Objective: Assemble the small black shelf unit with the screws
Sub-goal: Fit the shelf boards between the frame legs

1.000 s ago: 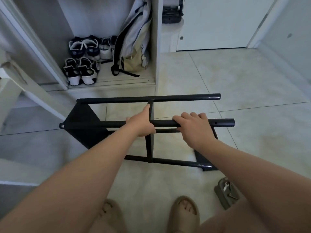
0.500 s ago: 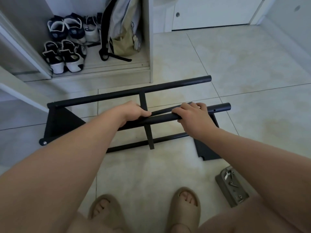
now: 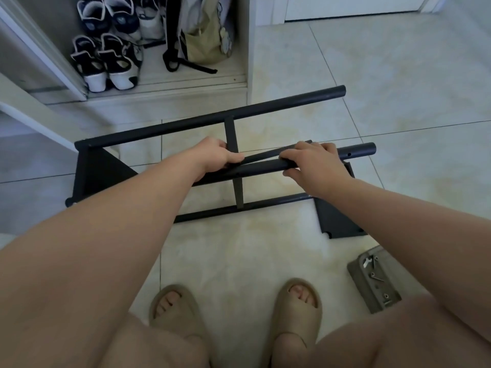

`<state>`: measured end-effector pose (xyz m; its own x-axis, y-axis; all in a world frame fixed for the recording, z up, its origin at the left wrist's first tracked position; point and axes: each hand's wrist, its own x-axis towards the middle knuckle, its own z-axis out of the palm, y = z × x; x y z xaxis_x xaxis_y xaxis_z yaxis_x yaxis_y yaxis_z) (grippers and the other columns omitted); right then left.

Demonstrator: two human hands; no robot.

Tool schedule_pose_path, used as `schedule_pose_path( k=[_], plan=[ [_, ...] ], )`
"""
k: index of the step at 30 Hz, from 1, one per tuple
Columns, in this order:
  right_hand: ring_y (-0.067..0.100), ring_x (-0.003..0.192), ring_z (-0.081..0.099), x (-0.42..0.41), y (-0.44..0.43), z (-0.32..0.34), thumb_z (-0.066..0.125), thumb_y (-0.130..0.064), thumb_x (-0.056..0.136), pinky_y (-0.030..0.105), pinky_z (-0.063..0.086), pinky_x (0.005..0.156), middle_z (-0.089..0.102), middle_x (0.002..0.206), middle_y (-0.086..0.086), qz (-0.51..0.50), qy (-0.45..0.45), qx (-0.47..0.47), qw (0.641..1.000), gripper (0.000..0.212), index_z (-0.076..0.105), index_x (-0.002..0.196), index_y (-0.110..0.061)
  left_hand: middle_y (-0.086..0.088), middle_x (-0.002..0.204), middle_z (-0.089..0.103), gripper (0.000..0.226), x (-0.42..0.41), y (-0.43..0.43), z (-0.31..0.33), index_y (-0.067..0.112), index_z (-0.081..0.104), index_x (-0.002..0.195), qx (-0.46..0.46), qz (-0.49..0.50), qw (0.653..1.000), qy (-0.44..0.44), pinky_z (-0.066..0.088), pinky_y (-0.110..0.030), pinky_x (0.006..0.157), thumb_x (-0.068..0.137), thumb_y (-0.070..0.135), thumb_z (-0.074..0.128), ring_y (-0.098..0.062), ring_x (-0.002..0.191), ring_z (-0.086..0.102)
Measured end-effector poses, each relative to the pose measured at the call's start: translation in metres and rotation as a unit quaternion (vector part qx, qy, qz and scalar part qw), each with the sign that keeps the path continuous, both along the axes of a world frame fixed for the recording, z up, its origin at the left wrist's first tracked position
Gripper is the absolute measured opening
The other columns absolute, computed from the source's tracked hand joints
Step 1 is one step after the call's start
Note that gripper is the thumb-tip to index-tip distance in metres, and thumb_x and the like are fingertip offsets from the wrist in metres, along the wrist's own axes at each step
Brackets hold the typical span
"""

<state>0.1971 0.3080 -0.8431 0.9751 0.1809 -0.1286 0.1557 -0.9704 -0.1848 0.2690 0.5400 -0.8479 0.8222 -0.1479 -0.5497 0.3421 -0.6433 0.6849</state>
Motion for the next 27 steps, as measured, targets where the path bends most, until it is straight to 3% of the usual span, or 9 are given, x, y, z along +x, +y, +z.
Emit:
schedule_pose_path(
  k=[4,9,12,17,21,24,27],
  plan=[
    [0.024,0.103,0.051,0.0,0.0,-0.005,0.058,-0.034,0.101,0.044,0.028,0.1,0.051,0.102,-0.005,0.003,0.024,-0.007,1.0,0.017,0.062,0.117,-0.031,0.001,0.095,0.067,0.026,-0.002,-0.002,-0.007,0.018,0.063,0.091,0.004,-0.004,1.0,0.007,0.047,-0.033,0.084,0.084,0.037,0.079,-0.016,0.09,0.062],
    [0.021,0.095,0.049,-0.004,-0.002,-0.011,0.055,-0.032,0.102,0.043,0.032,0.097,0.052,0.101,-0.004,0.01,0.057,-0.022,0.998,0.011,0.06,0.112,-0.03,-0.009,0.113,0.07,0.053,-0.006,-0.009,-0.011,0.008,0.065,0.121,0.01,-0.012,0.999,0.038,0.048,-0.042,0.103,0.082,0.041,0.08,-0.025,0.105,0.065],
    [0.02,0.095,0.048,-0.002,-0.001,-0.01,0.055,-0.033,0.103,0.043,0.033,0.098,0.052,0.101,-0.005,0.007,0.064,-0.016,0.998,0.012,0.06,0.113,-0.03,-0.009,0.115,0.069,0.059,-0.004,-0.005,-0.009,0.007,0.063,0.127,0.004,-0.015,0.999,0.045,0.047,-0.042,0.105,0.084,0.044,0.077,-0.021,0.102,0.066],
    [0.021,0.094,0.052,-0.006,0.003,-0.009,0.055,-0.035,0.103,0.045,0.035,0.1,0.053,0.099,-0.005,0.024,0.103,0.003,0.994,0.014,0.06,0.113,-0.027,-0.003,0.101,0.072,0.02,-0.006,0.007,-0.01,0.017,0.07,0.093,-0.008,-0.017,0.998,0.067,0.049,-0.025,0.078,0.093,0.037,0.069,-0.015,0.09,0.067],
    [0.019,0.091,0.051,-0.01,0.017,-0.009,0.054,-0.037,0.103,0.043,0.037,0.094,0.054,0.097,-0.007,0.049,0.126,0.016,0.991,0.017,0.059,0.114,-0.026,-0.003,0.103,0.073,0.019,-0.01,0.026,-0.008,0.018,0.07,0.095,-0.005,-0.018,0.995,0.1,0.049,-0.031,0.087,0.094,0.036,0.069,-0.02,0.103,0.068],
    [0.02,0.086,0.056,-0.011,0.024,-0.008,0.055,-0.041,0.102,0.036,0.041,0.073,0.057,0.092,-0.005,0.058,0.159,0.025,0.985,0.017,0.059,0.106,-0.025,-0.006,0.111,0.073,0.024,-0.016,0.038,-0.01,0.015,0.072,0.103,0.015,-0.029,0.995,0.096,0.047,-0.041,0.106,0.093,0.036,0.069,-0.026,0.112,0.066],
    [0.02,0.083,0.057,-0.011,0.028,-0.008,0.056,-0.041,0.101,0.035,0.046,0.07,0.059,0.095,-0.002,0.057,0.178,0.027,0.982,0.017,0.059,0.105,-0.025,-0.009,0.111,0.073,0.026,-0.02,0.042,-0.013,0.012,0.072,0.102,0.017,-0.028,0.995,0.092,0.047,-0.045,0.107,0.092,0.037,0.07,-0.028,0.112,0.066]
  ],
)
